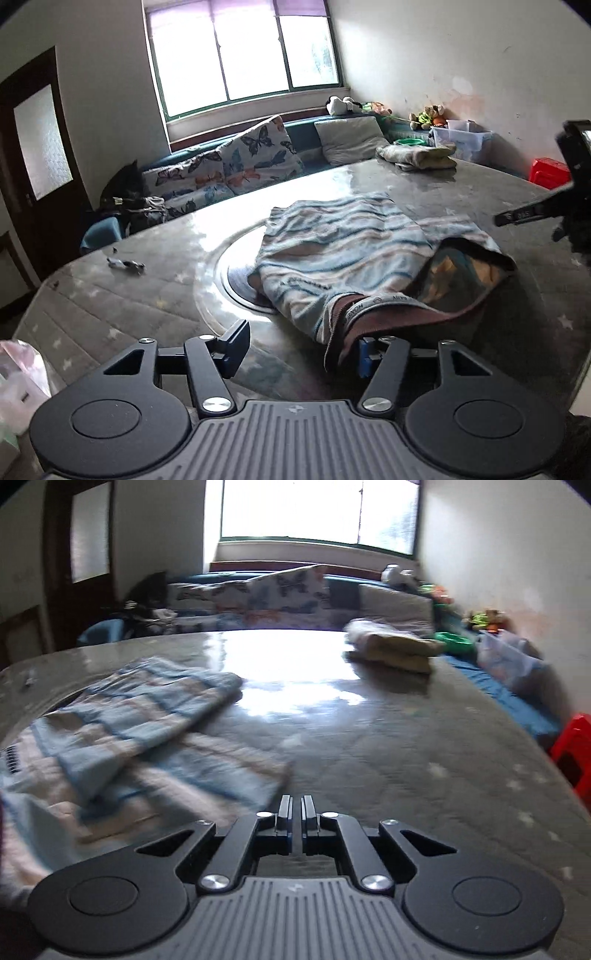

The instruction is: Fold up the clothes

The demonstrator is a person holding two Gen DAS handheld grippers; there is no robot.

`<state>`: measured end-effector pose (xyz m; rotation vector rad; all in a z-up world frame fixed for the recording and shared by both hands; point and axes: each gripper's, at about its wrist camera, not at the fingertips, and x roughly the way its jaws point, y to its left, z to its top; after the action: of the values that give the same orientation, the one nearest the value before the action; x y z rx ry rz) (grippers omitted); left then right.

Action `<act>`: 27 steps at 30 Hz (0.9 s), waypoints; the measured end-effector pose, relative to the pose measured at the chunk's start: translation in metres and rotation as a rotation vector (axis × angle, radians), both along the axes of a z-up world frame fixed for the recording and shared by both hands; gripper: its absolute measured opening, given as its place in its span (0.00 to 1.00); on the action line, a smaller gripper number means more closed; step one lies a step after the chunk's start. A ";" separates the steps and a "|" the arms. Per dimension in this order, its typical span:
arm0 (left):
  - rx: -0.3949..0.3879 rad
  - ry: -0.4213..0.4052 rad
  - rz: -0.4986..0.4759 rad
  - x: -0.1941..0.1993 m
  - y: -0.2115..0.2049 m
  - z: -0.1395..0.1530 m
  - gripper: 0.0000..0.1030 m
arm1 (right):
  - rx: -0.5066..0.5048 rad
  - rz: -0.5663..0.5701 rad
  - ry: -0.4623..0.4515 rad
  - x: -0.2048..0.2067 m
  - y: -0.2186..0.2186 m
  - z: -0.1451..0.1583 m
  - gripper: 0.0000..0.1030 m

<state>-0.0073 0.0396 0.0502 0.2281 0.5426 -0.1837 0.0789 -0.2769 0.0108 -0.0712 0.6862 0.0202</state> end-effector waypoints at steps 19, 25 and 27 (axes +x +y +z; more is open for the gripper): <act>0.018 0.039 0.029 0.011 0.019 0.006 0.87 | 0.080 0.257 0.086 0.078 0.019 -0.019 0.44; 0.085 0.044 0.032 0.015 0.004 0.000 0.90 | 0.084 0.300 0.090 0.059 0.021 -0.018 0.39; 0.093 0.049 0.022 0.014 0.000 -0.003 0.90 | 0.082 0.312 0.082 0.052 0.021 -0.018 0.28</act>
<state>0.0072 0.0396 0.0475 0.3087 0.6031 -0.1434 0.1305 -0.2561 -0.0069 -0.0989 0.7502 0.3521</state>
